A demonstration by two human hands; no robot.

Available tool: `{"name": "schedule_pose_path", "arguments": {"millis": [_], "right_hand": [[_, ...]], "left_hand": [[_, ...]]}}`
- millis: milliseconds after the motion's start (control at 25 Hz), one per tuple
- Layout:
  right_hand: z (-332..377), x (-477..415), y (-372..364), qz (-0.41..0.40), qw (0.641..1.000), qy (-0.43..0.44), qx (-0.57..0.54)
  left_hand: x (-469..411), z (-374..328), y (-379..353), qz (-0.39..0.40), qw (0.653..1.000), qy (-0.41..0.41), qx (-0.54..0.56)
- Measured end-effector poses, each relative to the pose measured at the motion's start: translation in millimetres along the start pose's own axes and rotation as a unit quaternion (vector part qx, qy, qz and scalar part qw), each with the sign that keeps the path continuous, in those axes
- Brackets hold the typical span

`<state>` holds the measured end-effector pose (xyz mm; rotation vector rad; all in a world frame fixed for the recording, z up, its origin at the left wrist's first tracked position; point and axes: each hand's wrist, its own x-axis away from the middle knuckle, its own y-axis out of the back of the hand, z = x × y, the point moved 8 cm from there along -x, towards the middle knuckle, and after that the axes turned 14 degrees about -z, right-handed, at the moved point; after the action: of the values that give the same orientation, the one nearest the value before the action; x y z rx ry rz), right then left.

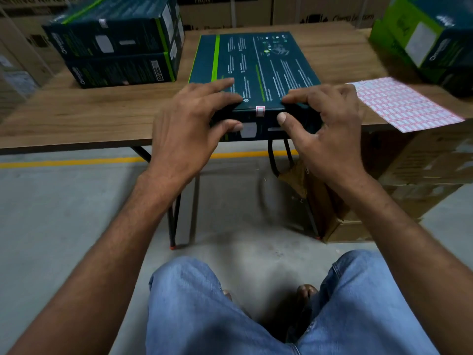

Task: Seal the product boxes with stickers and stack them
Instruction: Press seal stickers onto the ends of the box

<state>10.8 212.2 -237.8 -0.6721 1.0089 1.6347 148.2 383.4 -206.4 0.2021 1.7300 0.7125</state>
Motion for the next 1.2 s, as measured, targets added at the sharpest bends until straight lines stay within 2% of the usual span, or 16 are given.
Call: {"name": "schedule_pose_path", "arguments": {"millis": [280, 480, 600, 720, 880, 1080, 1200], "right_hand": [[31, -8, -20, 0.008, 0.991, 0.134, 0.003], [29, -15, -27, 0.071, 0.981, 0.182, -0.008], [18, -18, -24, 0.125, 0.981, 0.151, -0.015], [18, -19, -20, 0.098, 0.990, 0.096, -0.036], [29, -17, -27, 0.072, 0.990, 0.116, -0.027], [20, -20, -29, 0.164, 0.977, 0.138, 0.005], [15, -25, -20, 0.110, 0.990, 0.070, -0.054]], "left_hand": [[15, 17, -3, -0.045, 0.992, 0.059, 0.100], [13, 22, -3, -0.052, 0.987, 0.073, 0.136], [13, 24, -2, -0.057, 0.983, 0.091, 0.151], [15, 24, -1, -0.078, 0.978, 0.108, 0.162], [15, 26, -3, -0.082, 0.974, 0.124, 0.169], [13, 28, -2, -0.074, 0.972, 0.132, 0.179], [14, 26, -2, -0.073, 0.972, 0.129, 0.182]]}}
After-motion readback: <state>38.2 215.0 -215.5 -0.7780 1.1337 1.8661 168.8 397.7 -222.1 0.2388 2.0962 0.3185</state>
